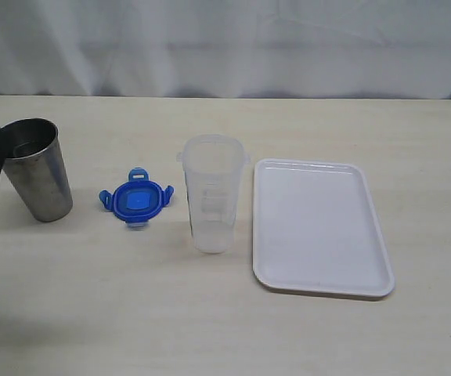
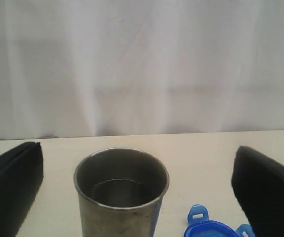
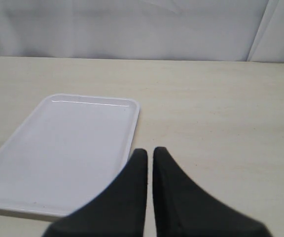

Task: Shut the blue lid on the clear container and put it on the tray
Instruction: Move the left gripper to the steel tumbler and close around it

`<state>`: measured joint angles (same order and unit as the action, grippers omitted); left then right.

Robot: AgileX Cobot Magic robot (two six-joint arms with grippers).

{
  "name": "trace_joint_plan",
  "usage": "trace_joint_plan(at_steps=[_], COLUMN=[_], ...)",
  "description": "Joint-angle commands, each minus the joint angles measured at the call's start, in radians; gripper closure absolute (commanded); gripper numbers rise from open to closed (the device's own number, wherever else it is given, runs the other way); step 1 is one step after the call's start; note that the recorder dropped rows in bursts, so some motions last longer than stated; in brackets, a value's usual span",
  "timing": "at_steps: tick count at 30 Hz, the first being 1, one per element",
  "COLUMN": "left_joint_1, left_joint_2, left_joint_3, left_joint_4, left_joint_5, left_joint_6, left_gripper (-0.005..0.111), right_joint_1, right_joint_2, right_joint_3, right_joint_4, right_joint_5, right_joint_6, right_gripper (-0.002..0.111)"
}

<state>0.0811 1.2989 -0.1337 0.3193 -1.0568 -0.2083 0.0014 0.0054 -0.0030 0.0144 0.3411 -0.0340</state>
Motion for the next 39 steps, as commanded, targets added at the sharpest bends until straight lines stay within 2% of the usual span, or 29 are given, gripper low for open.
trace_joint_plan(at_steps=[1,5,10,15,17,22,28,39], left_joint_1=[-0.001,-0.001,-0.001,-0.001,-0.001,-0.001,-0.001,-0.001], left_joint_2=[0.042,0.042,0.042,0.056,0.084,0.186,0.333,0.492], left_joint_3=[-0.008,-0.008,-0.013,-0.045,-0.047,-0.047,-0.053,-0.116], left_joint_4=[-0.025,0.001,-0.071,0.033,0.052,-0.014,0.113,0.036], left_joint_5=[-0.052,-0.009,0.040,0.095,0.066,0.013,-0.139,-0.145], left_joint_6=[-0.001,0.019,0.029,0.022,0.022,0.022,0.058,0.061], left_gripper=[0.010,0.009,0.002,0.002,0.002,0.002,0.002,0.002], right_joint_1=[0.001,0.001,0.001,0.001,0.001,0.001,0.001,0.001], right_joint_2=[-0.005,-0.005,-0.005,-0.005,-0.005,-0.005,-0.005,-0.005], right_joint_3=[0.003,0.003,0.003,0.003,0.003,0.003,0.003,0.003], right_joint_4=[0.004,0.004,0.004,0.004,0.004,0.004,0.004,0.004], right_joint_5=[0.002,0.002,0.002,0.002,0.002,0.002,0.002,0.002], right_joint_6=[0.005,0.005,0.005,0.005,0.005,0.005,0.005,0.005], right_gripper=[0.104,0.104,0.104,0.104,0.104,0.104,0.104,0.104])
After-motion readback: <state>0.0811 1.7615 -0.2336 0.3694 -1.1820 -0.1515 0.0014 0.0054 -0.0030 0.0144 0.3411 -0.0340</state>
